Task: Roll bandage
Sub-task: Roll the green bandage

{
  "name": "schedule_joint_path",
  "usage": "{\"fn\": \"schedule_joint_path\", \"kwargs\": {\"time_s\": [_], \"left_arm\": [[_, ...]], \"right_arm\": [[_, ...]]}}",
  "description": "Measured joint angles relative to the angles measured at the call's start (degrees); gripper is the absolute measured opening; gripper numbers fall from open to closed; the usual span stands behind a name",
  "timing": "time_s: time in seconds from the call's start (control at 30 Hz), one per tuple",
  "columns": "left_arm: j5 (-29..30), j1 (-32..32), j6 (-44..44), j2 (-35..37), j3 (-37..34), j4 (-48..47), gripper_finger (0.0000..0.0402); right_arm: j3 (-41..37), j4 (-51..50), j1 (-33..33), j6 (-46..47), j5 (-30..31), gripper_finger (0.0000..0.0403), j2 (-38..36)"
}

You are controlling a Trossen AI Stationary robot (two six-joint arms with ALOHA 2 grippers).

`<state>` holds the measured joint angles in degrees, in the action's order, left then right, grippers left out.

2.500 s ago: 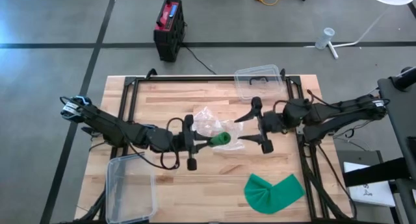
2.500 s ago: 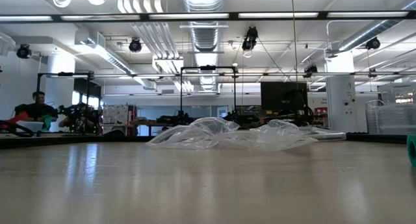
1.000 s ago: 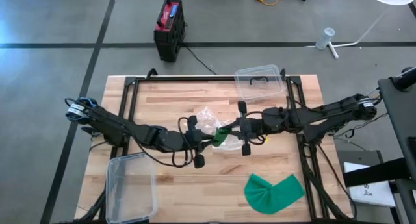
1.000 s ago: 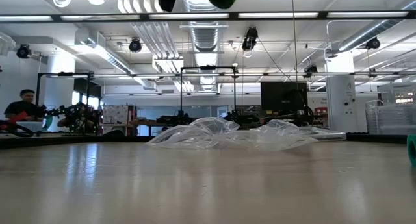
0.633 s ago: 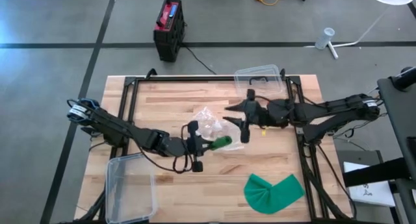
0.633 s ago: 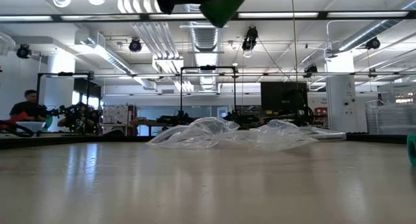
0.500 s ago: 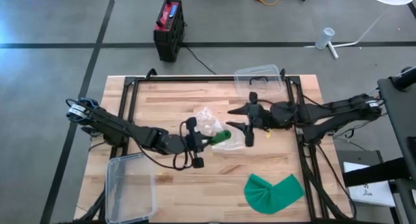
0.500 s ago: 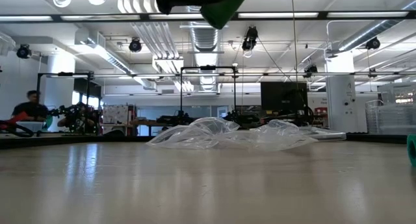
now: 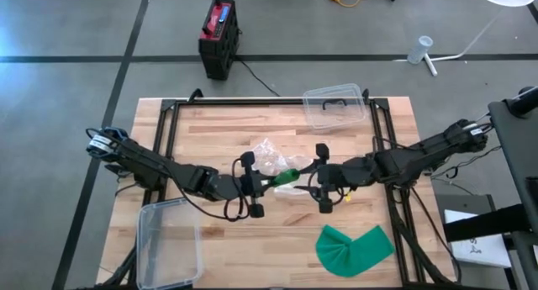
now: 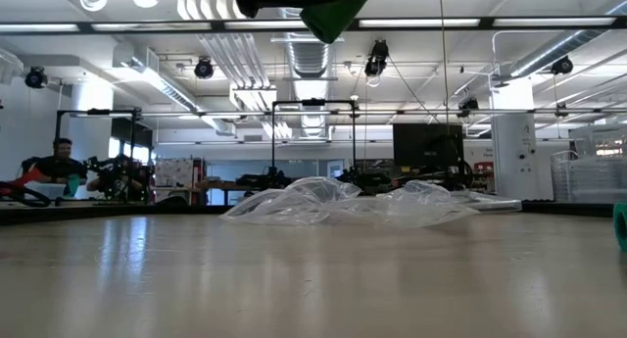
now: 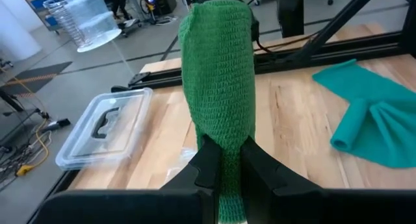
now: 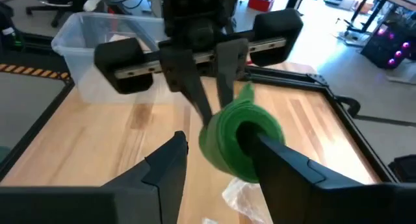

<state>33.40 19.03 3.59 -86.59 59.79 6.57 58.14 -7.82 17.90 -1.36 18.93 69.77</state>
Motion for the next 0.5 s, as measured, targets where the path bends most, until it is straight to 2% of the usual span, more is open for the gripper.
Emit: {"fn": "schedule_joint_path", "kwargs": {"time_s": [0.3, 0.5], "left_arm": [[-0.8, -0.3, 0.0, -0.3, 0.0, 1.4, 0.0031], [-2.9, -0.5, 1.9, -1.2, 0.0, 5.0, 0.0032]], "right_arm": [[0.4, 0.3, -0.1, 1.7, 0.8, 0.0135, 0.6], [0.4, -0.7, -0.2, 3.0, 0.8, 0.0076, 0.5]]}}
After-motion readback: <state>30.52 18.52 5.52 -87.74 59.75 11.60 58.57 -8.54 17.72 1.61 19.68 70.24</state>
